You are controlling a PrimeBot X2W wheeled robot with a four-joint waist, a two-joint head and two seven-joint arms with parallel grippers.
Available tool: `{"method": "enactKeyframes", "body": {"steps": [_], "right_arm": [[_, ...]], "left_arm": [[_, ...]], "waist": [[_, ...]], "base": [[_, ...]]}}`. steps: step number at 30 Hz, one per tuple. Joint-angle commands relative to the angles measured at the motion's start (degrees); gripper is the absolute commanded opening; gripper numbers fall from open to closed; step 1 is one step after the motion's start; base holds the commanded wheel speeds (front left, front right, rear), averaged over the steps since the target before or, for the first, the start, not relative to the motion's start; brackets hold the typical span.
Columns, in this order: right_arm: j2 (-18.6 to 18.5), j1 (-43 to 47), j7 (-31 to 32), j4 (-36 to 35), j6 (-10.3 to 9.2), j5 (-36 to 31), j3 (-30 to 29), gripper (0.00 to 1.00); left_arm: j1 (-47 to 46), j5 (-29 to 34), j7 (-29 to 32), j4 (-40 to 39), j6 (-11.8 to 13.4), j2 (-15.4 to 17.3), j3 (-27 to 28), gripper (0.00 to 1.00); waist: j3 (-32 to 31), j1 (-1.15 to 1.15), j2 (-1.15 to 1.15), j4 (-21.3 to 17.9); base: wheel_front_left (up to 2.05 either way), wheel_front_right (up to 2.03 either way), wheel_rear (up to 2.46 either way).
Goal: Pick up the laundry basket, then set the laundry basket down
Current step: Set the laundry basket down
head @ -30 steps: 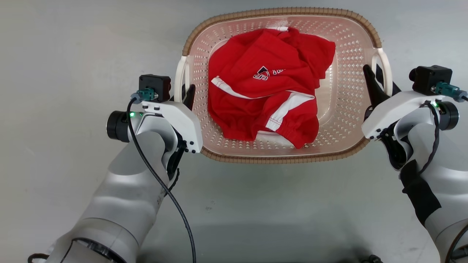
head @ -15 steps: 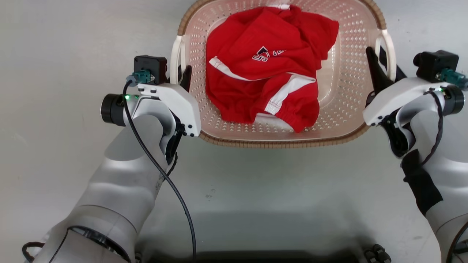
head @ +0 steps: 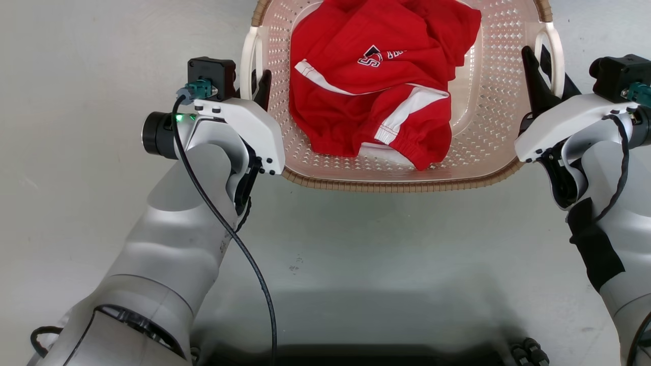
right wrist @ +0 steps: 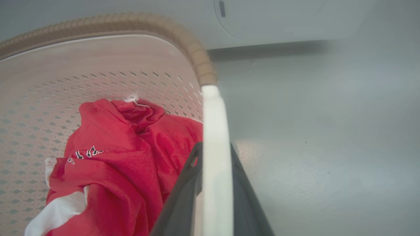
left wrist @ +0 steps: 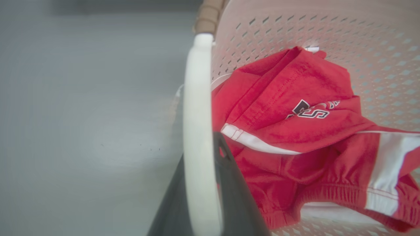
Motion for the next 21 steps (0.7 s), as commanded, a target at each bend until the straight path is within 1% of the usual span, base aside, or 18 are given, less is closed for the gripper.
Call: {"method": "enactKeyframes", "body": {"steps": [1,3,4,5,10,21], "right_arm": [[-3.22,2.2,-0.76,0.23,-0.98,-0.12,-0.16,0.0],[-3.21,2.26,-0.76,0.02,-0.98,0.08,-0.07,0.0],[-3.21,2.31,-0.76,-0.21,-0.98,0.26,0.17,0.87],[-3.21,2.35,-0.76,-0.61,-0.98,0.4,0.48,1.0],[-3.2,2.64,-0.76,-1.23,-0.98,1.98,2.84,1.0],[-3.76,2.69,-0.76,-2.88,-0.98,6.34,7.76,1.0]], "left_arm": [[1.16,-0.32,0.82,2.65,3.05,7.12,0.9,0.0],[1.15,-0.39,0.65,2.65,2.99,7.15,0.91,0.0],[1.12,-0.54,0.4,2.65,2.8,7.12,1.0,0.68],[1.0,-0.62,-0.17,2.65,2.71,7.03,1.07,1.0],[0.42,-0.94,-2.9,2.07,0.76,6.37,1.55,1.0],[0.47,-0.75,-3.79,0.77,-0.71,5.96,3.18,1.0]], "waist": [[-0.01,0.0,0.0,0.0],[-0.01,0.0,0.0,-0.04],[0.02,0.0,0.0,-0.06],[0.06,0.0,0.0,-0.06],[0.39,0.0,0.0,0.04],[0.51,0.0,0.0,0.11]], "base": [[0.0,0.0,0.0],[0.0,0.0,0.0],[0.0,0.0,0.0],[0.0,0.0,0.0],[0.0,0.0,0.0],[0.0,0.0,0.0]]}}
